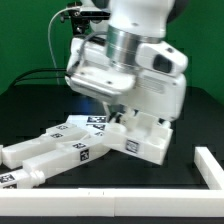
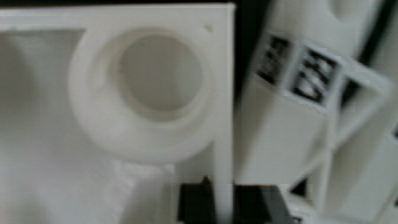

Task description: Assemble chair

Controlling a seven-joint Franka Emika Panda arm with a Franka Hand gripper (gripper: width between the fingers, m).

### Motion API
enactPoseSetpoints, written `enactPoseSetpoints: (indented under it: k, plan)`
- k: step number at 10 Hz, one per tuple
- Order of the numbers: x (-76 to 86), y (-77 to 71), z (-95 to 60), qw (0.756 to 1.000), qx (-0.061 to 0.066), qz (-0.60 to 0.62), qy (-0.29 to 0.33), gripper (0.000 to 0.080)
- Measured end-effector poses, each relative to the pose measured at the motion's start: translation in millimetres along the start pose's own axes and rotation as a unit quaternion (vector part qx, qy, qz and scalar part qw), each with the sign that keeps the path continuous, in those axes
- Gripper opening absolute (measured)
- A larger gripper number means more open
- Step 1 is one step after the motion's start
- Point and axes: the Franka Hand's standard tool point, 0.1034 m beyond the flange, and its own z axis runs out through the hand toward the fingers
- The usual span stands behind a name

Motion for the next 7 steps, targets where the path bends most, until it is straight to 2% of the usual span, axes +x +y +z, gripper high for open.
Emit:
enactPoseSetpoints:
  k: [1, 5, 6, 7]
  plan:
    - [2.8, -4.1, 2.2, 1.000, 0.002, -0.009, 0.003, 0.0029]
    - [2.8, -5.3, 5.7, 0.999, 0.003, -0.038, 0.008, 0.0029]
    - [-5.7, -2.1, 6.0, 0.997, 0.016, -0.067, 0.029, 0.0029]
    - [-26.0, 16.9, 6.6, 0.994, 0.032, -0.095, 0.038, 0.0029]
